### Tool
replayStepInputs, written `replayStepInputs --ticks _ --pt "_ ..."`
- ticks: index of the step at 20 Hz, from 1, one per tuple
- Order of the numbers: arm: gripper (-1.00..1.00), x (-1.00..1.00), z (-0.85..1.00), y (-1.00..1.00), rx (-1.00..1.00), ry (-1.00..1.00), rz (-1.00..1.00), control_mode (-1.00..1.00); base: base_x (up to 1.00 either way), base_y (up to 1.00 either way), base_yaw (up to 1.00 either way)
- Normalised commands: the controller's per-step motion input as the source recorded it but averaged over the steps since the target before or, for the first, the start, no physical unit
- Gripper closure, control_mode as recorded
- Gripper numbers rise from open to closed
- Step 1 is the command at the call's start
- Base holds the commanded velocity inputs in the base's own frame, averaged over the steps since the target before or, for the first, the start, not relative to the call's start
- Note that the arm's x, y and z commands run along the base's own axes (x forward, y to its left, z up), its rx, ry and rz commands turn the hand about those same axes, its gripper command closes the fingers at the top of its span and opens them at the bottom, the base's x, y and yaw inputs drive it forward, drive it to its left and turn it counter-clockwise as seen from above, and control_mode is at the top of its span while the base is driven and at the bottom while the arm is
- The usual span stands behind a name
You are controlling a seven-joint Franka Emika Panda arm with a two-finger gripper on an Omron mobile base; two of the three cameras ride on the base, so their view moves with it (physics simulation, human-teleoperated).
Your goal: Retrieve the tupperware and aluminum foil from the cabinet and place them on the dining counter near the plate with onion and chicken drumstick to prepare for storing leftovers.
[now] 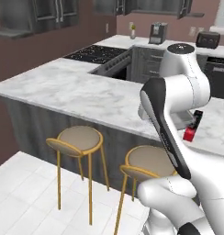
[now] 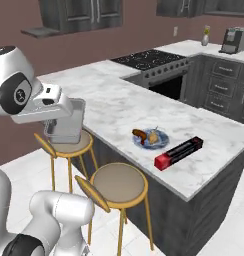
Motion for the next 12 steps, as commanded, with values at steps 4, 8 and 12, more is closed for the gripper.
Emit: replayStepInputs --ticks 4,8,12 --pt "1.0 0.0 0.0 0.0 0.0 0.0 0.0 1.0 0.73 0.84 -0.68" --pt "1.0 0.0 0.0 0.0 0.0 0.0 0.0 1.0 0.71 0.87 -0.68" --pt "1.0 0.0 0.0 0.0 0.0 0.0 0.0 1.0 0.7 0.88 -0.67"
